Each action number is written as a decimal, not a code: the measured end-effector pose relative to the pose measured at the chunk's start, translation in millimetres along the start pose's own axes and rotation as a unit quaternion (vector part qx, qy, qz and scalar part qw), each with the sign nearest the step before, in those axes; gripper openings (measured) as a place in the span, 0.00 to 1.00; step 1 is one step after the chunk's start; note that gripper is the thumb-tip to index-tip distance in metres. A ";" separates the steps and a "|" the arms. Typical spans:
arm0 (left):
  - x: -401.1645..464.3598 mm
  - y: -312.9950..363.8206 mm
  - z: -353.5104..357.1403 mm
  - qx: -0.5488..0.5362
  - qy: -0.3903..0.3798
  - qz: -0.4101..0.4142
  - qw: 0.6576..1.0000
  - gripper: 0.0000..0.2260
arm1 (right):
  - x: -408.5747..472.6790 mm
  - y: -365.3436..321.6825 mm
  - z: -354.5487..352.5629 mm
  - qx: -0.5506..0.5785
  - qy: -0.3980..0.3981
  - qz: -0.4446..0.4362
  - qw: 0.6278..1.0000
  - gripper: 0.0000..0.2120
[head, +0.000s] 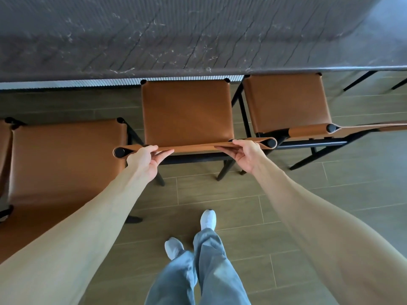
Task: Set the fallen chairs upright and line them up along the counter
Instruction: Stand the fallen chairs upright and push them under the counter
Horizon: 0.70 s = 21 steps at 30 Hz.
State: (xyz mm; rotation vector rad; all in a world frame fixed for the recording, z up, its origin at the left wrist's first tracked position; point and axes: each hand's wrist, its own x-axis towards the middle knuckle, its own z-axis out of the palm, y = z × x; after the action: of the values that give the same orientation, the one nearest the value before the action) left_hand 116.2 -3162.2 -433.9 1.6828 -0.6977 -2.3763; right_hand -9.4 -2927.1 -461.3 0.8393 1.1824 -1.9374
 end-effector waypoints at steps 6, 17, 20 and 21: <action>13.7 17.6 12.2 0.011 -0.005 0.008 1.000 0.15 | 18.0 -2.7 22.2 -0.013 0.020 -0.023 0.999 0.18; 15.2 7.9 26.0 0.035 0.000 -0.013 0.999 0.19 | 16.5 15.7 47.2 -0.025 0.023 -0.006 0.999 0.17; 19.8 8.3 26.3 0.020 -0.010 -0.019 1.000 0.20 | 19.6 9.6 47.5 -0.019 0.020 -0.001 1.000 0.18; 21.5 9.2 25.1 0.018 -0.013 -0.020 1.000 0.20 | 21.1 8.1 47.8 -0.022 0.020 0.003 1.000 0.19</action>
State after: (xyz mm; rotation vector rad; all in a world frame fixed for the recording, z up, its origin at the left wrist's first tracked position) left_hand 84.0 -3171.2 -441.5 1.6998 -0.7223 -2.4304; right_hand -21.9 -2978.4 -464.3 0.8615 1.2403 -1.8903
